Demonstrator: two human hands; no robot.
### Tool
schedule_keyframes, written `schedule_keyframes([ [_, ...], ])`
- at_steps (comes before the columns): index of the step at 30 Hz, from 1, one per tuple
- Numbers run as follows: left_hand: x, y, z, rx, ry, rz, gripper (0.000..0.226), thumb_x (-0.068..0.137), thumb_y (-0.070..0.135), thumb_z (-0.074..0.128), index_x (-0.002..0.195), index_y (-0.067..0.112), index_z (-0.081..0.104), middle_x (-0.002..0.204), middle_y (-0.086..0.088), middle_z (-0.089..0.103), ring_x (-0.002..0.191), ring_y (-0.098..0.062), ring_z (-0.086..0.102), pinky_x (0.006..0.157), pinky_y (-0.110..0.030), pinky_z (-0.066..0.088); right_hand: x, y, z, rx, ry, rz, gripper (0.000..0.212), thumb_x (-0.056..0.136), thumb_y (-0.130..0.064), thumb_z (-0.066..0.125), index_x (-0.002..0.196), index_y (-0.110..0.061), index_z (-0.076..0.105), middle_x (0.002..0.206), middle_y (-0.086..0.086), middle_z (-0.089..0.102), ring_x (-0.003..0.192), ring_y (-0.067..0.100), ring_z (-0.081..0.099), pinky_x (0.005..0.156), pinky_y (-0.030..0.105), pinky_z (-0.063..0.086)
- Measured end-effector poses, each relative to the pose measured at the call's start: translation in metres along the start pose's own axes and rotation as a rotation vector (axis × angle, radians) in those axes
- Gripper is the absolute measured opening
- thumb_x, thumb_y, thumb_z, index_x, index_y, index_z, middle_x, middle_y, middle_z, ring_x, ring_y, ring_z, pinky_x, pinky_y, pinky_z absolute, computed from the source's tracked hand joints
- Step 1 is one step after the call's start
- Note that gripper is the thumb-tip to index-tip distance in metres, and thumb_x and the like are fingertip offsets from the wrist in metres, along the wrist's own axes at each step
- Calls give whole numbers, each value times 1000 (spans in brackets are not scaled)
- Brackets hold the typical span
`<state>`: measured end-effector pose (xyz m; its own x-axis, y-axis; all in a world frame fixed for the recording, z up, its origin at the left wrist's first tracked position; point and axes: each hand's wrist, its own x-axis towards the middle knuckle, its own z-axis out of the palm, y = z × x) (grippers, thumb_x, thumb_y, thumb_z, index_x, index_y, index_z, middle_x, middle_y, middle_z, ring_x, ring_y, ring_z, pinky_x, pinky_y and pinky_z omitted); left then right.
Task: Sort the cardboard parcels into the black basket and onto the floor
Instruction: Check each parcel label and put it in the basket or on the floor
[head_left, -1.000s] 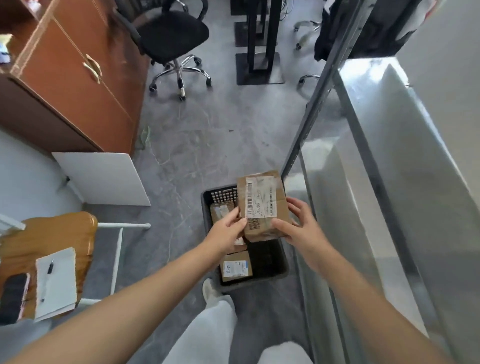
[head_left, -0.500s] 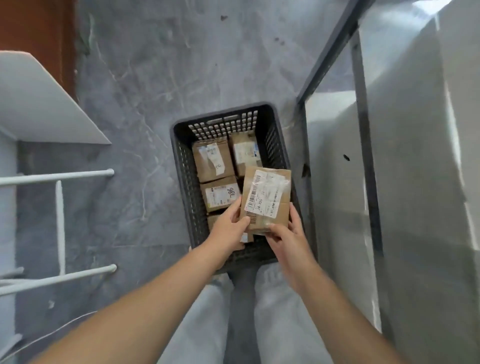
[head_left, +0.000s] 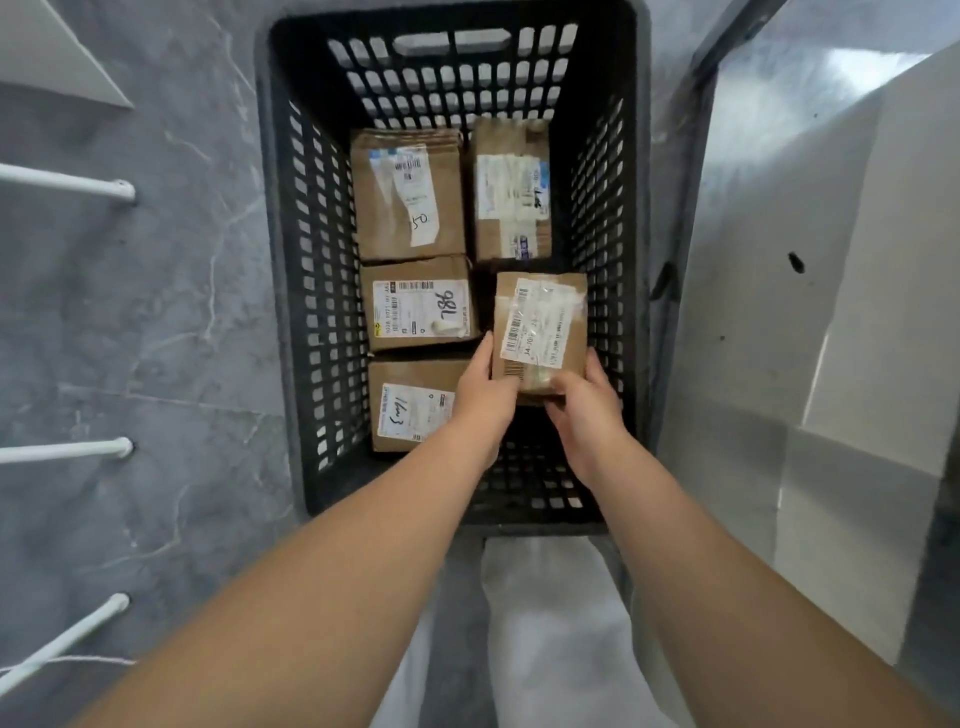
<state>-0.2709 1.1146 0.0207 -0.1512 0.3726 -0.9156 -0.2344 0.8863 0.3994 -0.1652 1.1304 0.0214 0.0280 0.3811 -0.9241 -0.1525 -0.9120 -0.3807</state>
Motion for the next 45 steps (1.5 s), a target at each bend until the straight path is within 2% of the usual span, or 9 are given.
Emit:
schedule_keyframes([
  [9,65,-21,12,-92,107,-31,67,84,5,54,141,40,46,128,8,64,116,-14,61,104,-39,48,59,27,33,24,169,109,103,77,-24,63,153,-44,-5,159,2,24,136,27,41,111,48,39],
  [12,74,-31,16,-95,173,-26,61,90,3,47,139,38,49,120,7,68,106,-14,66,96,-37,54,63,42,34,282,300,166,71,82,-7,57,149,-13,32,140,14,53,119,25,58,94,37,51],
  [16,72,-48,17,-31,205,15,67,89,-6,45,140,38,50,121,9,68,107,-9,65,98,-29,51,57,54,31,548,206,223,50,84,4,45,132,-2,56,123,19,66,113,31,65,104,44,48],
  [22,84,-12,23,15,296,146,56,81,-18,48,123,12,67,113,-1,70,105,-13,64,98,-29,52,81,14,34,394,99,191,51,87,4,40,137,-2,51,132,20,59,124,32,57,100,38,51],
  [27,70,32,34,282,280,32,35,92,2,51,123,11,65,121,-8,67,113,-25,61,99,-30,48,69,-14,39,101,-18,292,35,100,-16,40,132,-13,55,112,12,68,99,25,65,77,34,55],
  [32,7,57,23,424,222,22,45,99,6,44,143,13,46,146,-7,48,135,-24,45,110,-32,35,-8,-31,47,160,-155,355,28,105,-15,36,127,-12,51,107,8,60,113,23,55,107,37,42],
  [35,-37,71,10,503,184,13,43,101,11,44,144,14,46,148,-7,47,136,-24,44,111,-35,35,-51,-55,52,-120,-72,345,22,99,-8,47,118,-5,58,112,16,66,111,27,63,103,41,49],
  [40,-128,130,-16,620,131,154,43,102,16,39,145,16,44,147,-5,48,133,-22,46,109,-37,41,-138,-128,72,-239,83,142,17,96,-13,49,94,-10,66,99,14,72,98,29,68,95,44,53],
  [45,-268,221,-43,694,21,412,43,102,21,38,145,21,43,142,-7,52,126,-25,52,105,-39,44,-293,-235,99,-603,101,-274,32,99,-15,44,122,-5,63,124,11,64,114,27,59,91,30,45],
])
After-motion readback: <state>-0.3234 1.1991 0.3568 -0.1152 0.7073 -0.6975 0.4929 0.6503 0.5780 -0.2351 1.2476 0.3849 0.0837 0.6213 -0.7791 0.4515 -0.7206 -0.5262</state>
